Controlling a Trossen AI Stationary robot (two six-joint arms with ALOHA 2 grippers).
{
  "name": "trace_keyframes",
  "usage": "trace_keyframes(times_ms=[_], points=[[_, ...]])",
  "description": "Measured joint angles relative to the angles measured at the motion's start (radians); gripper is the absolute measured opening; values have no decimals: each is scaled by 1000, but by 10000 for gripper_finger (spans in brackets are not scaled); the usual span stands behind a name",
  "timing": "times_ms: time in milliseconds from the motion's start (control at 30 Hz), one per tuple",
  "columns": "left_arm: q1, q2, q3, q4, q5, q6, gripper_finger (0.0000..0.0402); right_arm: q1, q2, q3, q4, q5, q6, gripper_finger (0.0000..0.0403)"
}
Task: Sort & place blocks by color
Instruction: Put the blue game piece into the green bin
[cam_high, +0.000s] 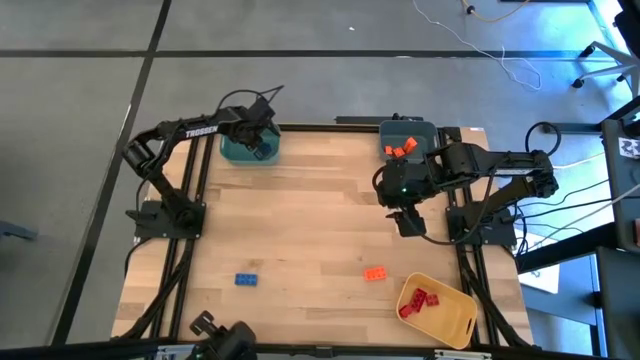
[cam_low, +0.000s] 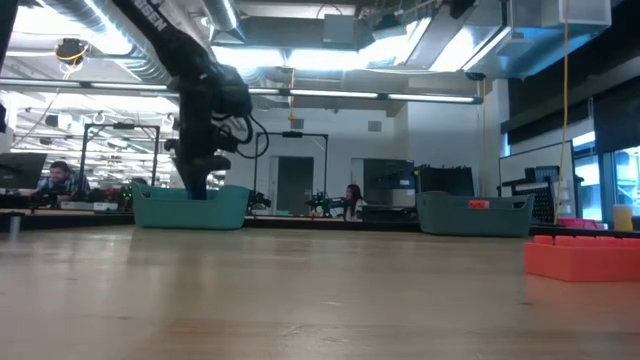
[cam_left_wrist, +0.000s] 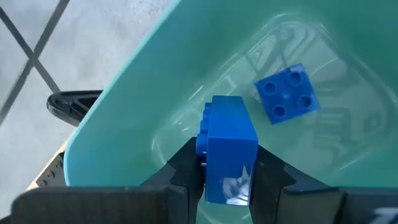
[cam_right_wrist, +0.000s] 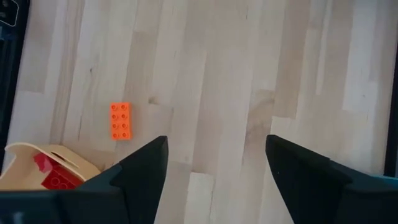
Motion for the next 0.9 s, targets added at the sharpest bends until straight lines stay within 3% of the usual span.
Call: trace_keyframes(times_ms=[733, 900], points=[[45, -1, -99, 87, 49, -1, 83, 0, 0, 0, 0, 0, 20, 271], [28, 2, -102, 129, 34, -9, 137, 0, 0, 0, 0, 0, 22, 271]])
